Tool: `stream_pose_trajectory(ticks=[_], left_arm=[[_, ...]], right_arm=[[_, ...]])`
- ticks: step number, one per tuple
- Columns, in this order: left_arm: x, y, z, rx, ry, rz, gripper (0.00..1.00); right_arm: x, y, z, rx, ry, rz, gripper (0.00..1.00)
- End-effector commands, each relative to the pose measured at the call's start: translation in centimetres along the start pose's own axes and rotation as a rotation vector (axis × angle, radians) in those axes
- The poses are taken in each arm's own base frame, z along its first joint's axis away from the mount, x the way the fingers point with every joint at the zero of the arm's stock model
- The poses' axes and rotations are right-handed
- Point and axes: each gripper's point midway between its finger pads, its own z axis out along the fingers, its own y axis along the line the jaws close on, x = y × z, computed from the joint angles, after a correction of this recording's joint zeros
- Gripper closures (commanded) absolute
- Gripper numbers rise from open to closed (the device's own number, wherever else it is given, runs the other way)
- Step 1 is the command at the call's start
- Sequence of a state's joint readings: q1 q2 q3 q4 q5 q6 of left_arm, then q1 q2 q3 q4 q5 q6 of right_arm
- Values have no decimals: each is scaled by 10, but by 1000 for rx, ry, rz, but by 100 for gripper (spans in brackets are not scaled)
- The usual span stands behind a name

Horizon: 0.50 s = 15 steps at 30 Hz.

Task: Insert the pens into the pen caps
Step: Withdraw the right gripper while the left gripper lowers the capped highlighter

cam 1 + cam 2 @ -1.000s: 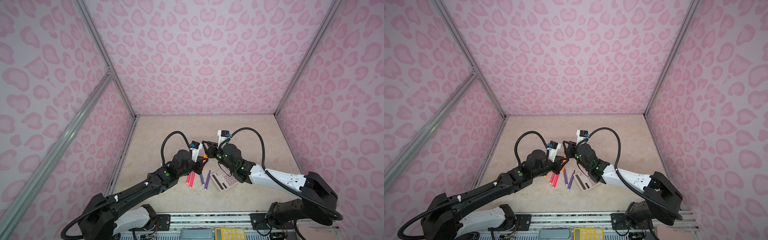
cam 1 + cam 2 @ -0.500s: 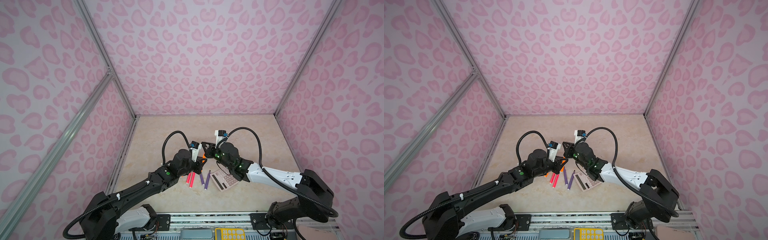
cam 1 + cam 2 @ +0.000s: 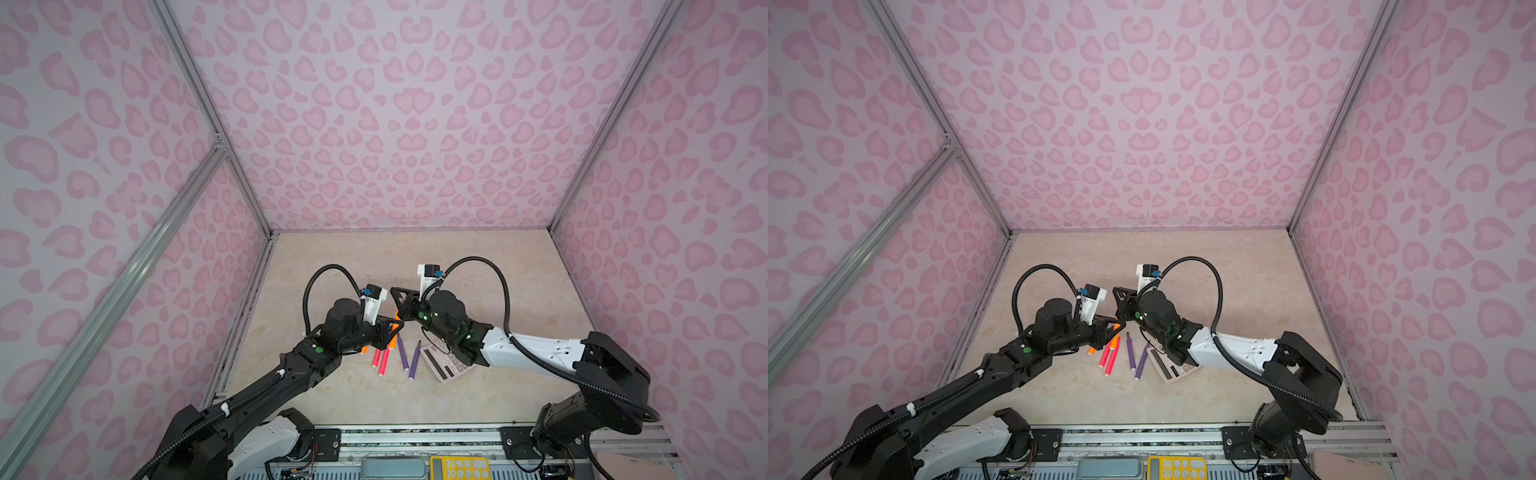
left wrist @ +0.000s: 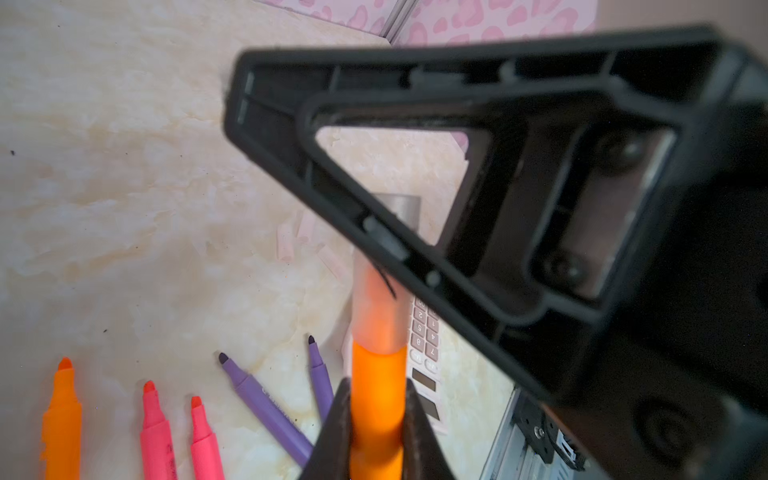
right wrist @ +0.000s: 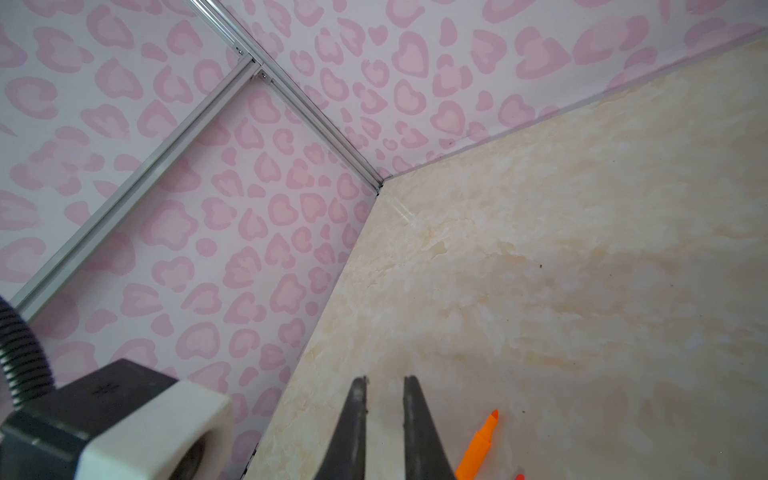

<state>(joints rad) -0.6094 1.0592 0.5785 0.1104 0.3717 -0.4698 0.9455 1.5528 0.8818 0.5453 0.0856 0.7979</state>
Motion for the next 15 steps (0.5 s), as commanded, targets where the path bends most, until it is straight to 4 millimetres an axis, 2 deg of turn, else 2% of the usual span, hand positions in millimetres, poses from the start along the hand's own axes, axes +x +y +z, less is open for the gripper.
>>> stream_pose_trajectory(ticks=[1,5,8,15], left_arm=[[-42,23,-12,-131,-204,-51,96],[-47,30,-19,-163,-229,-57,96],[-46,41,-25,-211,-237,-74,96],[-49,53,-38,-274,-270,-76,96]], right_arm=[[32,-4,-2,4,110,-29,100],[36,-7,-5,9,99,-27,100],[39,-2,-5,-1,107,-26,100],[61,7,0,2,144,-36,100]])
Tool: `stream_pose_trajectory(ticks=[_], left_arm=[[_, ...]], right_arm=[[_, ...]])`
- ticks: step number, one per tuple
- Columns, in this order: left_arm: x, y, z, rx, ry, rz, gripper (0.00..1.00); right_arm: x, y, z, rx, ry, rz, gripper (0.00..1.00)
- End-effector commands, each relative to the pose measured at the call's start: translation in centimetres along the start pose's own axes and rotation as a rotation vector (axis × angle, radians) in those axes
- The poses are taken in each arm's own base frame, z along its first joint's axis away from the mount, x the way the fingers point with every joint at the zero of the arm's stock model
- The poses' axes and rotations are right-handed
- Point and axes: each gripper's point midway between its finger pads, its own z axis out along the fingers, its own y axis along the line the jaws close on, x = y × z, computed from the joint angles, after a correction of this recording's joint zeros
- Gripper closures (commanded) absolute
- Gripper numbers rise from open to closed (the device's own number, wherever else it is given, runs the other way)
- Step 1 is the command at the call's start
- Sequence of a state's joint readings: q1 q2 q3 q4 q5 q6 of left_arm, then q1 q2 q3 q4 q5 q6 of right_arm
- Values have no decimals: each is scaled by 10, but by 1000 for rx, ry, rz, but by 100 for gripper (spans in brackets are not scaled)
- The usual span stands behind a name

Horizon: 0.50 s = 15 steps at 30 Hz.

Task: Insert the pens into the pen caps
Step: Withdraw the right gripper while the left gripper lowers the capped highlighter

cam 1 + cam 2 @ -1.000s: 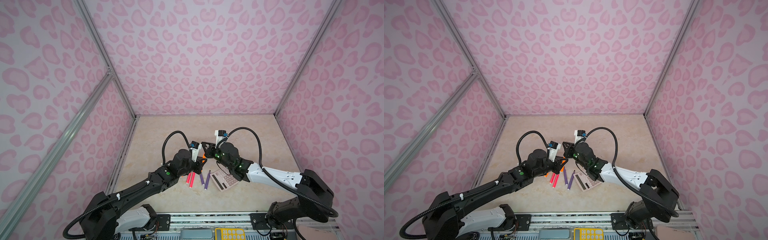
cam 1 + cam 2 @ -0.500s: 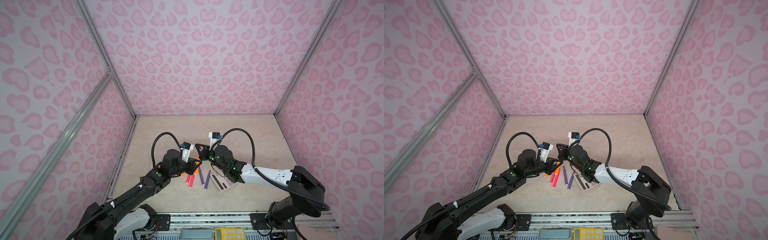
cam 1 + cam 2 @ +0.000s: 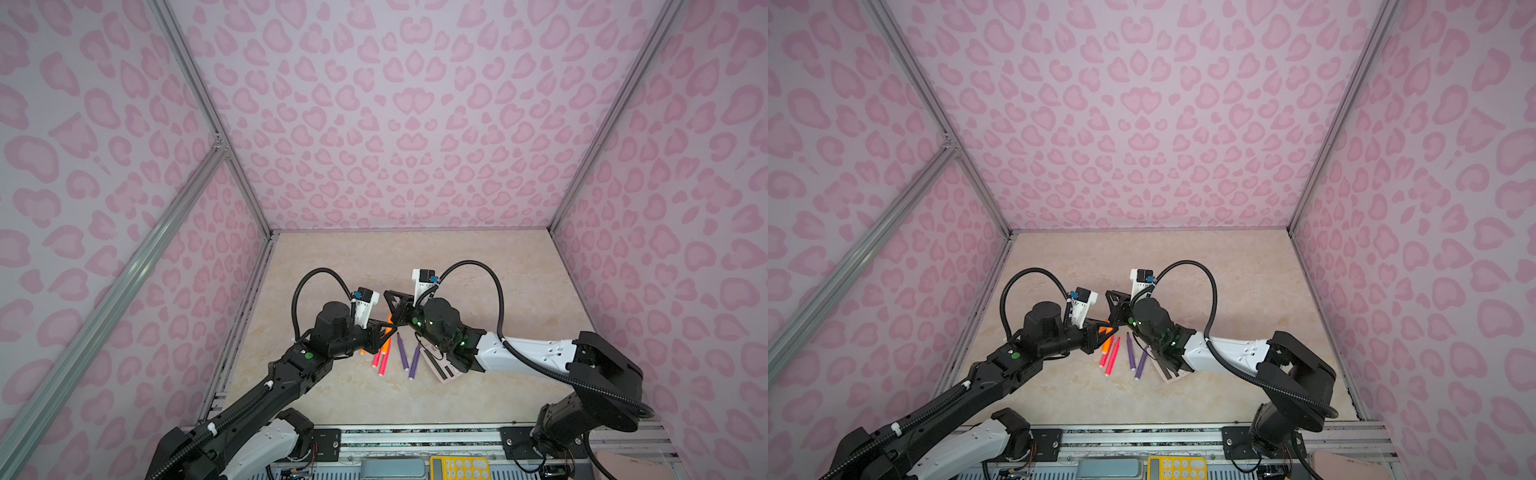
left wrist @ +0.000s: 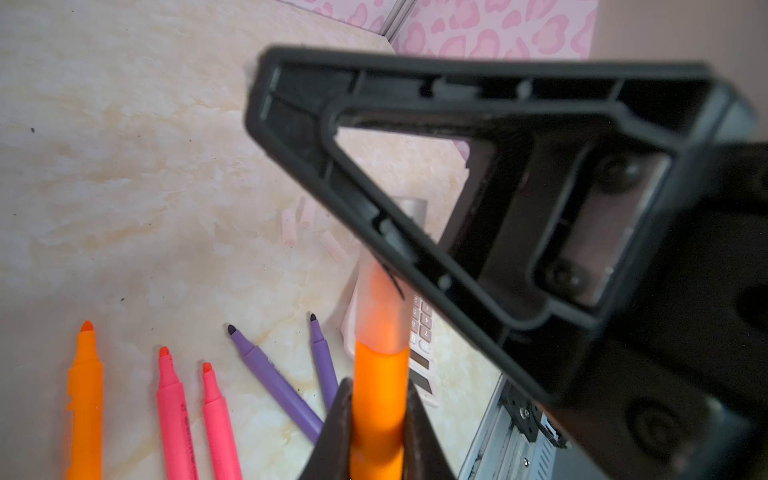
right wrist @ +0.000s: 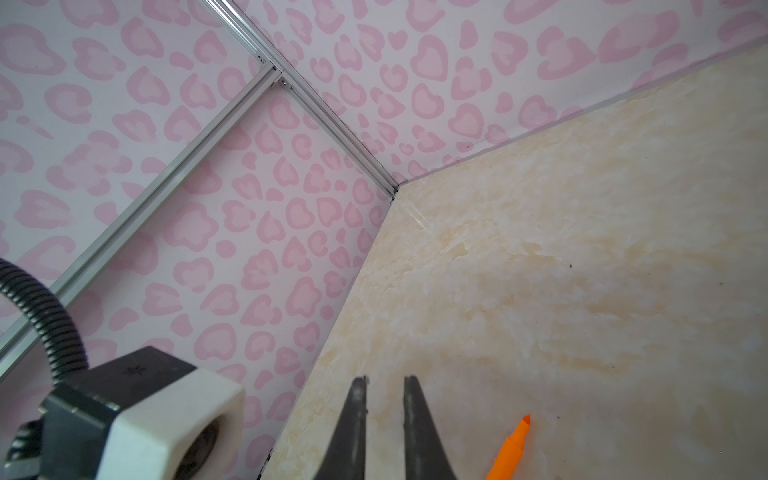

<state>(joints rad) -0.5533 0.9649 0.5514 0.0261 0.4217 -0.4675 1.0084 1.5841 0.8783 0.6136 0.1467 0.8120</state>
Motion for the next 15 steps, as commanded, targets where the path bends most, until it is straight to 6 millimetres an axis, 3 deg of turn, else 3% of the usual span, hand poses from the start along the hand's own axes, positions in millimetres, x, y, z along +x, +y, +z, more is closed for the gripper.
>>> stream_pose_trajectory(ticks=[1,8,15], left_arm=[[-56,46,-19,-275,-283,-46,96],[-61,59,-33,-383,-315,-11,96],[-67,66,-50,-466,-360,0,96]], right_arm=[[49,-8,-1,32,175,-46,100],[64,-4,1,92,210,-82,100],[62,-6,1,106,202,-85,100]])
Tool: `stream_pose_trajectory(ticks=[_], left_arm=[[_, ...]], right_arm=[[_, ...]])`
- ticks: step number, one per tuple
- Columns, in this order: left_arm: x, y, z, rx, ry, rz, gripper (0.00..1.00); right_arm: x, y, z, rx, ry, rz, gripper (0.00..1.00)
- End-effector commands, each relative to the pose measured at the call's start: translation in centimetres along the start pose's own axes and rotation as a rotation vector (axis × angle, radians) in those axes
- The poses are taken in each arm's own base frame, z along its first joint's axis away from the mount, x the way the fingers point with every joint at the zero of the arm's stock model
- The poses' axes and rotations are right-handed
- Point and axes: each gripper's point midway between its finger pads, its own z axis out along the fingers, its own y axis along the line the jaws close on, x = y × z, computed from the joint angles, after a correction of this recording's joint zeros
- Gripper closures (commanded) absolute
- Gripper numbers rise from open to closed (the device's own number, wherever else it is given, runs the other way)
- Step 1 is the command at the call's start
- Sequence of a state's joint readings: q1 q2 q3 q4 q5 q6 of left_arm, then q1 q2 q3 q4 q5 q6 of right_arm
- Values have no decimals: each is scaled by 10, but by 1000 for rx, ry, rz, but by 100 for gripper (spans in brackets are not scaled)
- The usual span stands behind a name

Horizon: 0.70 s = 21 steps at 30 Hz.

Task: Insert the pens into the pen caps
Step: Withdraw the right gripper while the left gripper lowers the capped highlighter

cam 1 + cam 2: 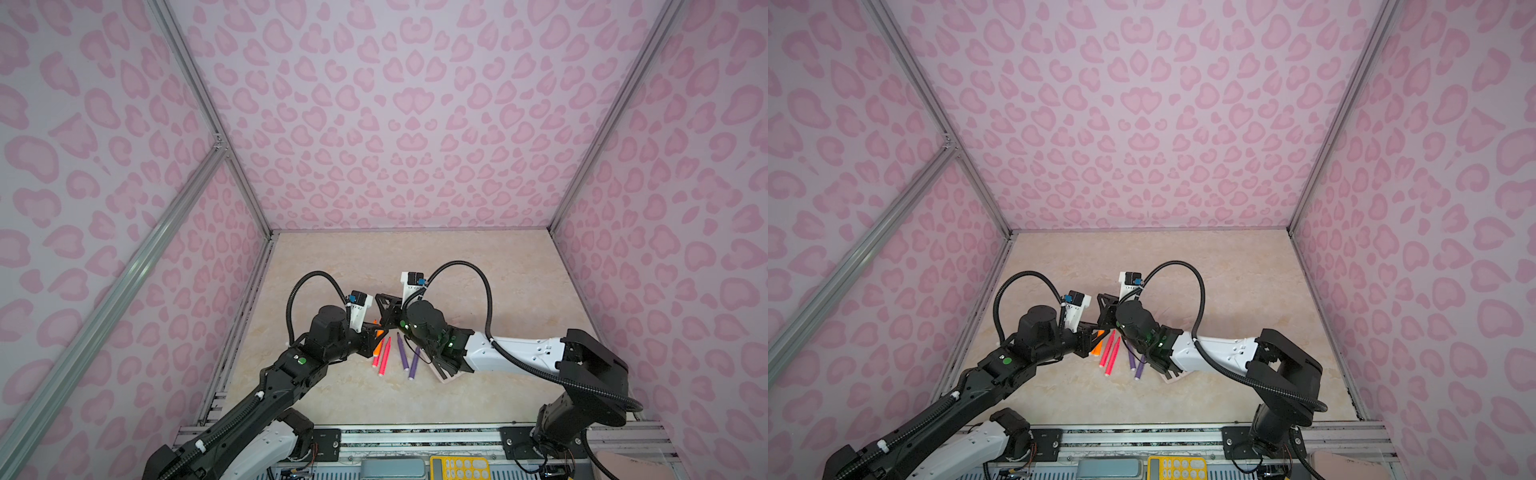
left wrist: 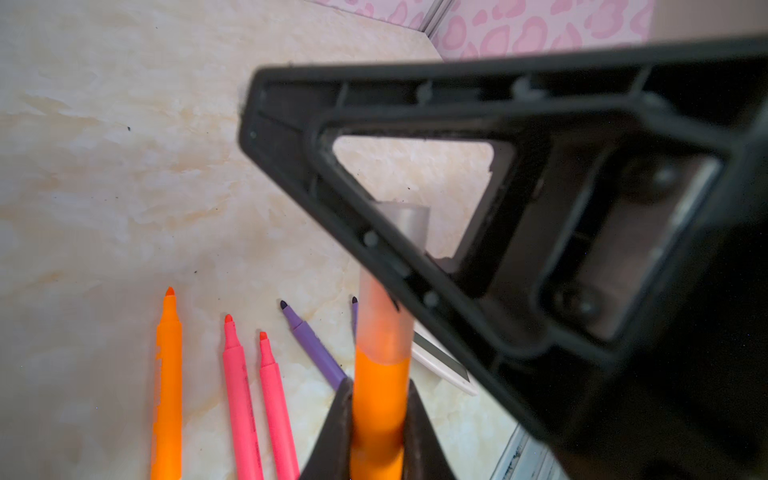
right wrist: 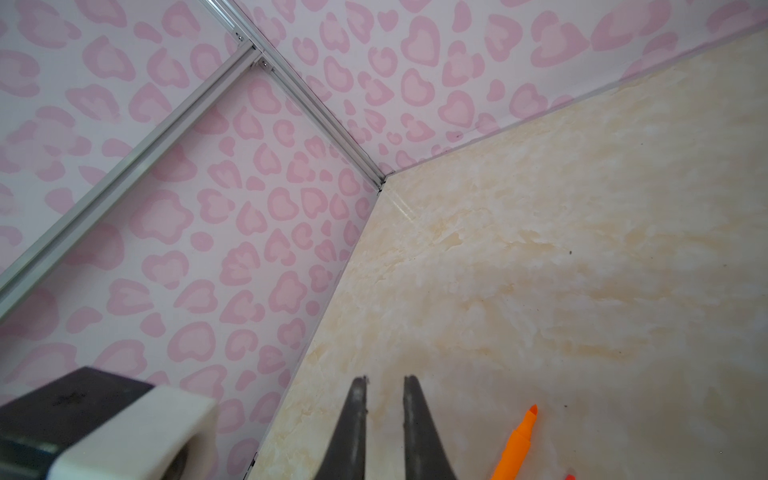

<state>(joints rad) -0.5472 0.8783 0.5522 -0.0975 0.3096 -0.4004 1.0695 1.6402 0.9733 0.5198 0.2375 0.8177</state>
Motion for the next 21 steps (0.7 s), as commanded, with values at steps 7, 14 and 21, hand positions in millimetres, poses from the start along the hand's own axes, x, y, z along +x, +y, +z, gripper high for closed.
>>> stream_pose_trajectory(ticks=[7,14,21], left_arm=[[-59,70,-16,-414,-275,-98,96],[-39,111,-7,-630,-171,-166,96],[-7,167,-3,-840,-6,-306,96]], right_arm=[[33,-28,-10,28,140,-60,91],[-2,-59,-17,69,91,-43,31],[-29,-83,-21,149,59,-74,21]])
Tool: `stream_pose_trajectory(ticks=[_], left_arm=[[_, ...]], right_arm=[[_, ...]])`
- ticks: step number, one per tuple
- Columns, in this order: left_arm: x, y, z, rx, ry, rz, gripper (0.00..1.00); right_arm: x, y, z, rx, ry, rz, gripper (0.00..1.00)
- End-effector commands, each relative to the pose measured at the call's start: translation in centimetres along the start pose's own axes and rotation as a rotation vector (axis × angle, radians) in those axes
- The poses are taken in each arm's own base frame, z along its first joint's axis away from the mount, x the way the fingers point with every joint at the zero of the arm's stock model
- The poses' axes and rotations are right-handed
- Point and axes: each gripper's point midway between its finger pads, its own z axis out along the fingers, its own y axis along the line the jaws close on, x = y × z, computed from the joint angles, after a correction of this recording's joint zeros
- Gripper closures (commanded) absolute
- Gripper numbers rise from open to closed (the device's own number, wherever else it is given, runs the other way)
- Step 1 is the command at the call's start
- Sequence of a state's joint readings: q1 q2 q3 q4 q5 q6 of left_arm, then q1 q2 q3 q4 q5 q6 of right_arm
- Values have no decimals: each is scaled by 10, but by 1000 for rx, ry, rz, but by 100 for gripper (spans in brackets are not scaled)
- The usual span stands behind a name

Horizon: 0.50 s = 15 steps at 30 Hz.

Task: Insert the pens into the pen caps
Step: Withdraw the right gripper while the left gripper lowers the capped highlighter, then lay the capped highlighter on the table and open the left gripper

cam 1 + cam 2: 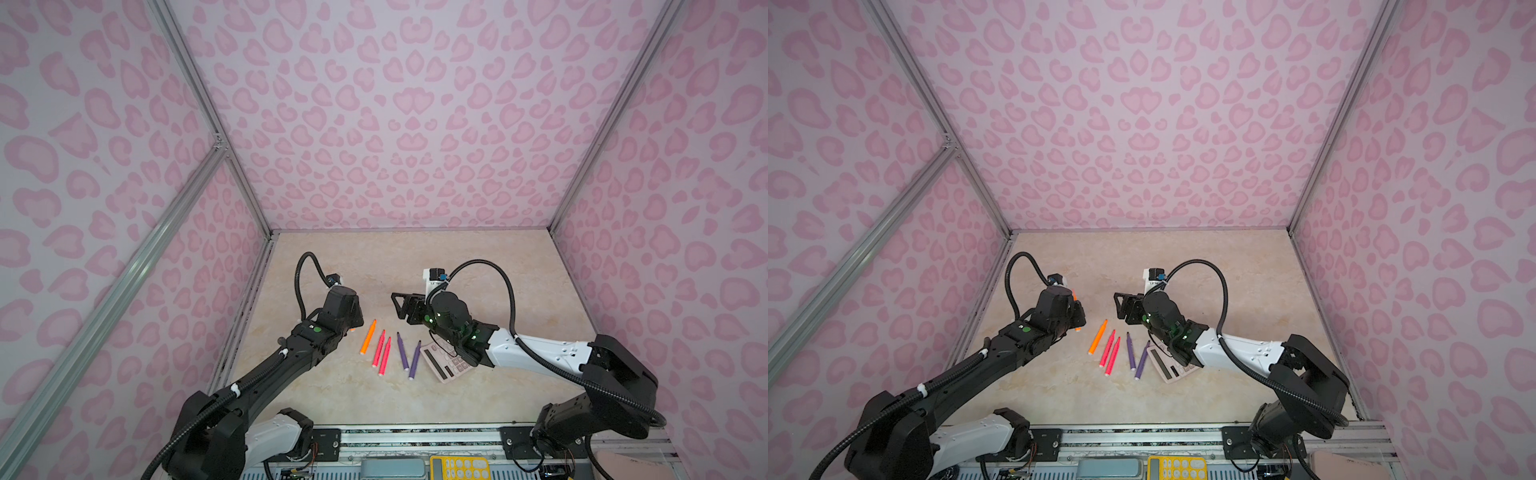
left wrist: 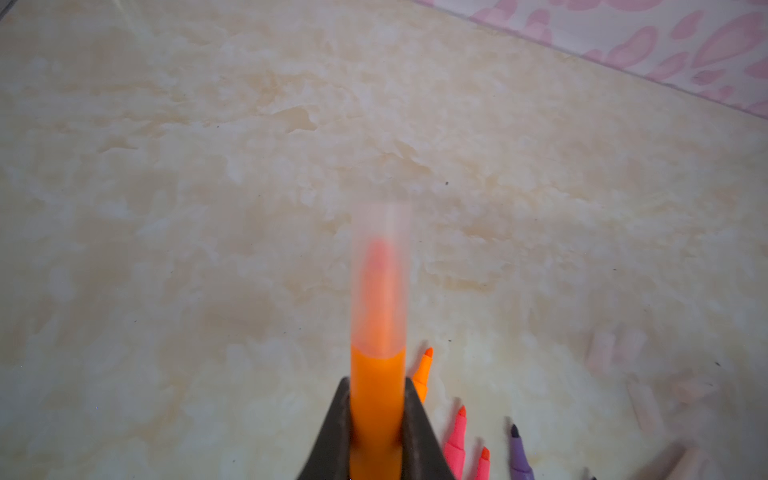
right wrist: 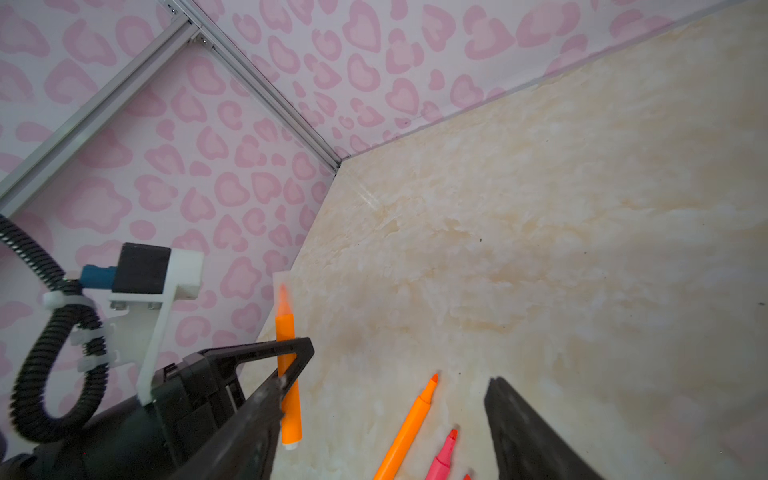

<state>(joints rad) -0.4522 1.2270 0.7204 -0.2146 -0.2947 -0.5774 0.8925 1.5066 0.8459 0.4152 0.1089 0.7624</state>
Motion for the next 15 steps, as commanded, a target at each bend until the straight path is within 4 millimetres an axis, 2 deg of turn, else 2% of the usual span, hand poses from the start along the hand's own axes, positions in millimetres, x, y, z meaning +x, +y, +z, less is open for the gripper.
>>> stream_pose_trajectory(ticks=[1,5,8,15], left_arm=[[13,27,15,-123,81,-64,96],[22,44,27,-234,163,-70,96],[23,53,31,-307,193,-58,96],[43,49,55,-306,303,-37,96]], right_arm=[[-1,-15,2,54,12,-40,21],[-1,-27,13,64,29,-14,21],[1,-24,17,57,58,-15,21],[5,-27,23,61,91,-21,22]])
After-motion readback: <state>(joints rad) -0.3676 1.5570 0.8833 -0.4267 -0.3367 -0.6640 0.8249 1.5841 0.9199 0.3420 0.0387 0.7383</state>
